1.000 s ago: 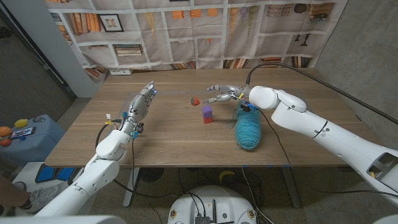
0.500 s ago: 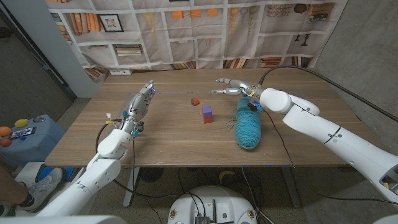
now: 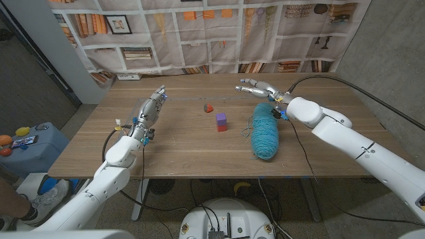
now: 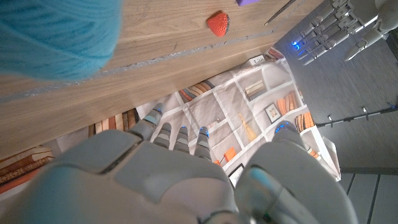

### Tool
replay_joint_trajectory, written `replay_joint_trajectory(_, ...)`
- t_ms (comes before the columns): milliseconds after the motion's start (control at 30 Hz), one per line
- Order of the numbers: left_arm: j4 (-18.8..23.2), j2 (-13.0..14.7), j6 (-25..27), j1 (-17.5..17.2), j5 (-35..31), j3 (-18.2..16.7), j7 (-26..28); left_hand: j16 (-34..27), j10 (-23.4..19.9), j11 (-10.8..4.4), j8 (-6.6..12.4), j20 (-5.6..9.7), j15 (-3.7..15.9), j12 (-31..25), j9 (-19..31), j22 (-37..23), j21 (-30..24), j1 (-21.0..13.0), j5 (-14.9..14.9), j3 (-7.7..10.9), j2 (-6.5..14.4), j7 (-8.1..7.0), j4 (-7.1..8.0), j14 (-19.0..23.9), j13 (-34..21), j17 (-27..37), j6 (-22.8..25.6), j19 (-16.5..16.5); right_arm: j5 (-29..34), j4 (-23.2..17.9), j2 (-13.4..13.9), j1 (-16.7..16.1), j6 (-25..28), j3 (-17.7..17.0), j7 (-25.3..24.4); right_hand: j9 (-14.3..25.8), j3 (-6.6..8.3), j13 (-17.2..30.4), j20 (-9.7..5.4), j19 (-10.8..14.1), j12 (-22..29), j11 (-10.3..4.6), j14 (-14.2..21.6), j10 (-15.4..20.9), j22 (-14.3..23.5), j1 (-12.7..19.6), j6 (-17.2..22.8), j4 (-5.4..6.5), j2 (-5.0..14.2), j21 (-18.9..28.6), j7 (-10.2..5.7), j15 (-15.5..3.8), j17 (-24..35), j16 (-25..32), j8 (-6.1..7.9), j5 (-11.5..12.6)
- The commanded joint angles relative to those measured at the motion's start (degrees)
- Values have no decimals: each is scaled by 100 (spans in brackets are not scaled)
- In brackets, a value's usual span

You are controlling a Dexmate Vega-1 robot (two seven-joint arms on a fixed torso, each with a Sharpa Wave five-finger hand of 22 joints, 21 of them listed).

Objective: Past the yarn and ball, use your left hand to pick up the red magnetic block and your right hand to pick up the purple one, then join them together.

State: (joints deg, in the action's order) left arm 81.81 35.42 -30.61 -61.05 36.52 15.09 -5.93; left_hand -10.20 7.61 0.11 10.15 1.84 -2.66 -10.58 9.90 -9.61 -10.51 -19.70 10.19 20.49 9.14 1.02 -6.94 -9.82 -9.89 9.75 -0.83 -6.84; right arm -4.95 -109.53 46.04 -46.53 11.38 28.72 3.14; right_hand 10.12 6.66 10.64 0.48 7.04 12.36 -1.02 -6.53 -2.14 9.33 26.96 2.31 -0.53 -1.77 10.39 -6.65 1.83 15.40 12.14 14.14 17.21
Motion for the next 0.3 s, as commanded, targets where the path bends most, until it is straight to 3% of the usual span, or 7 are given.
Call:
replay_joint_trajectory(33,-346,-196,-107,270,-7,121,-81,-2,5,-26,3,16,30,-11,-4,-9,-14,34,34,16,46,32,67,-96,5,11,1,-32,-743,366,-44,-396,-654,-395,-488,3,8,-8,-42,9,40,15,4,59,16,5,103,45,69,20,11,-53,-19,40,1,-38)
replay_joint_trajectory(300,-454,-334,-215,299,-52,167,20,-9,-46,-22,24,32,38,-28,-5,-9,-26,77,41,41,62,39,87,-60,6,3,60,-2,-1101,638,-109,-475,-843,-509,-587,-1,35,-23,-106,47,25,13,67,140,16,-29,222,59,190,32,42,-78,-66,49,-20,-110)
